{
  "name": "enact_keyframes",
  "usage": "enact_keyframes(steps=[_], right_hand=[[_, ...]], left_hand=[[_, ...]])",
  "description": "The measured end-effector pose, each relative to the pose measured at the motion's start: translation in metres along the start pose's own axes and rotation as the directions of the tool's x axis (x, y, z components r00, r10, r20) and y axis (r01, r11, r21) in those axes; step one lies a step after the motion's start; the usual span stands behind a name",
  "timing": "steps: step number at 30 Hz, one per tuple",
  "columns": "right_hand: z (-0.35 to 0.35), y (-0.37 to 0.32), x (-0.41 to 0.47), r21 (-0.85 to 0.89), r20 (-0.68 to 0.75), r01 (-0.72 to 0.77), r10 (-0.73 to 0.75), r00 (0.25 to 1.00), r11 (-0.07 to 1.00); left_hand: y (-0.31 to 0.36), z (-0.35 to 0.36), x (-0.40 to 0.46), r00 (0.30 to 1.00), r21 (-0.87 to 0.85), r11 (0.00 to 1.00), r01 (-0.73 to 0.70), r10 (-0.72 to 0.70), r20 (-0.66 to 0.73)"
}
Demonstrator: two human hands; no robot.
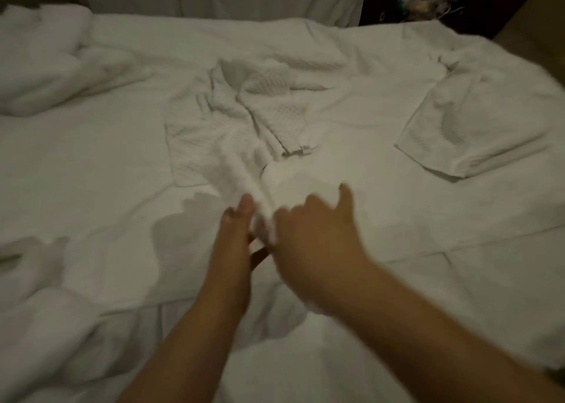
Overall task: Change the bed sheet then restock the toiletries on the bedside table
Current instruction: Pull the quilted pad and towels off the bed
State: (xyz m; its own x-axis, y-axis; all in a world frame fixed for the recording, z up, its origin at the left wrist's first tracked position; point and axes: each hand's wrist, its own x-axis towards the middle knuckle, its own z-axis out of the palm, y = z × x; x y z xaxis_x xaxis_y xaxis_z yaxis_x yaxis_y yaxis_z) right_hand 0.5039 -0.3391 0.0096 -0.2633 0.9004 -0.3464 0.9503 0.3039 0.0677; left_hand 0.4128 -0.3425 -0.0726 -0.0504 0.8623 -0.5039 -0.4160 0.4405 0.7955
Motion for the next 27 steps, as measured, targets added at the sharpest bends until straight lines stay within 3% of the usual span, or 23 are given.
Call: enact_keyframes(steps=[3,6,9,11,13,16,17,18,20,21,23,27], right_hand=[[0.059,-0.074,-0.023,0.018,0.197,0.069,-0.071,0.978,0.997],[0.128,-0.133,-0.033,0.141,0.362,0.105,-0.15,0.92,0.984],[0.15,-0.16,-0.04,0.265,0.379,0.059,-0.161,0.911,0.962],[0.141,-0.158,-0.038,0.369,0.26,0.01,-0.114,0.959,0.929],[0.128,-0.14,-0.03,0.567,0.0,-0.016,0.019,1.0,0.823],[0.122,-0.092,0.006,0.655,-0.331,-0.002,0.289,0.898,0.755],[0.123,-0.077,0.023,0.66,-0.32,-0.038,0.327,0.889,0.75],[0.125,-0.065,0.041,0.684,-0.223,-0.102,0.34,0.914,0.722],[0.138,-0.057,0.07,0.717,-0.012,-0.163,0.245,0.969,0.678],[0.148,-0.061,0.076,0.684,0.022,-0.133,0.162,0.987,0.717],[0.172,-0.079,0.065,0.481,0.002,-0.012,0.013,1.0,0.876],[0.203,-0.086,0.02,0.289,-0.116,0.185,-0.158,0.981,0.939]], left_hand=[[-0.018,-0.074,-0.007,0.989,-0.072,0.991,0.111,-0.118,-0.094],[-0.05,-0.137,-0.016,0.931,-0.001,0.975,0.224,-0.214,-0.297],[-0.072,-0.172,-0.018,0.918,0.122,0.973,0.196,-0.138,-0.371],[-0.077,-0.177,-0.014,0.921,0.178,0.97,0.166,-0.088,-0.379],[-0.079,-0.176,-0.007,0.923,0.235,0.964,0.122,-0.023,-0.385],[-0.083,-0.173,-0.001,0.924,0.225,0.97,0.098,-0.005,-0.381],[-0.083,-0.174,0.0,0.92,0.2,0.975,0.095,-0.009,-0.393],[-0.085,-0.174,0.001,0.918,0.183,0.98,0.078,0.001,-0.397],[-0.084,-0.174,0.002,0.916,0.168,0.984,0.053,0.019,-0.4],[-0.084,-0.175,0.004,0.91,0.158,0.986,0.052,0.018,-0.413],[-0.088,-0.181,0.007,0.881,0.1,0.992,0.081,-0.024,-0.473],[-0.091,-0.185,0.009,0.833,0.026,0.99,0.136,-0.1,-0.544]])
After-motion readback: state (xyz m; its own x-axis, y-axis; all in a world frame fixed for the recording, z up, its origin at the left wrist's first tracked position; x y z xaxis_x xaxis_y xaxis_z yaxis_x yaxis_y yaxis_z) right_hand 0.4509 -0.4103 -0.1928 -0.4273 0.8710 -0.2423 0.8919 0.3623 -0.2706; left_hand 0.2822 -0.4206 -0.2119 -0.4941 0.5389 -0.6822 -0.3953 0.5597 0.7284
